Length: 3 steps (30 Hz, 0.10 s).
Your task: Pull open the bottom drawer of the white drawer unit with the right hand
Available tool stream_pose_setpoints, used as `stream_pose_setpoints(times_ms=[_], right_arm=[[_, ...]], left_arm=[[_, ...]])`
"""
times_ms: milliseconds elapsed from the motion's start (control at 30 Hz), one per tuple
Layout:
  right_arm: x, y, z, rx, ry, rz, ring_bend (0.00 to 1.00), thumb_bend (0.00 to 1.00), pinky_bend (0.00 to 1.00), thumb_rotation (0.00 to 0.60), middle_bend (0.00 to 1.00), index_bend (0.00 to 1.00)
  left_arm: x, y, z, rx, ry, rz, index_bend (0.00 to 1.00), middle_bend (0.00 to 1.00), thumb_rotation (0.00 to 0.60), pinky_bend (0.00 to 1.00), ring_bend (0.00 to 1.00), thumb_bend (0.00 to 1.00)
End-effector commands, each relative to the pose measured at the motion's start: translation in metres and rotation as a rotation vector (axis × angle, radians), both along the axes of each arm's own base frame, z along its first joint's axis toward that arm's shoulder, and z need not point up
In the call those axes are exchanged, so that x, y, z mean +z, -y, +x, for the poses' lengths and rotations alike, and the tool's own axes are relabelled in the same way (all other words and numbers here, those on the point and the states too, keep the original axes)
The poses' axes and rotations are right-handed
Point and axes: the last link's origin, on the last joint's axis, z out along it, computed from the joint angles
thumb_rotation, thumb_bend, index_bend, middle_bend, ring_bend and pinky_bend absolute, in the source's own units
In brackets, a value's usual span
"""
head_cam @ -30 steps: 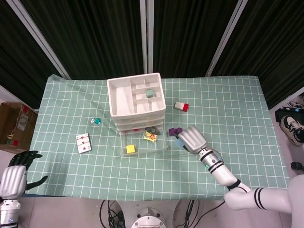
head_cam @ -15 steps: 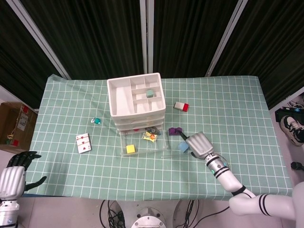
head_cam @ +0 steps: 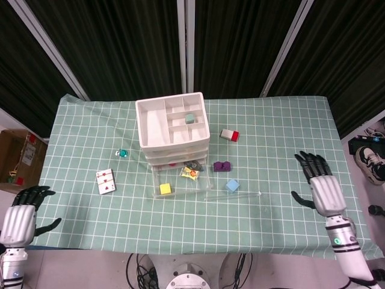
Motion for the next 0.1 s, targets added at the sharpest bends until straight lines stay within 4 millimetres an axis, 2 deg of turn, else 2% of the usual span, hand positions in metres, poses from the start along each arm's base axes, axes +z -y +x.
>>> stream_pose_setpoints(times_ms=[33, 100], right_arm=[[0.0279, -0.0395, -0.0241, -0.025, 0.018, -0.048, 0.0, 0.18, 0.0, 0.6, 0.0, 0.0], [0.0302, -0.0495, -0.0283, -0.032, 0.032, -0.052, 0.0, 0.18, 0.0, 0.6, 0.0, 0.0]], left_arm=[[-0.0006, -0.0029, 0.0058, -0.016, -0.017, -0.002, 0.32, 0.23, 0.6, 0.19, 0.18, 0.0], [-0.0005, -0.0031, 0.0092, -0.024, -0.021, -0.003, 0.32, 0.23, 0.6, 0.19, 0.18, 0.0]])
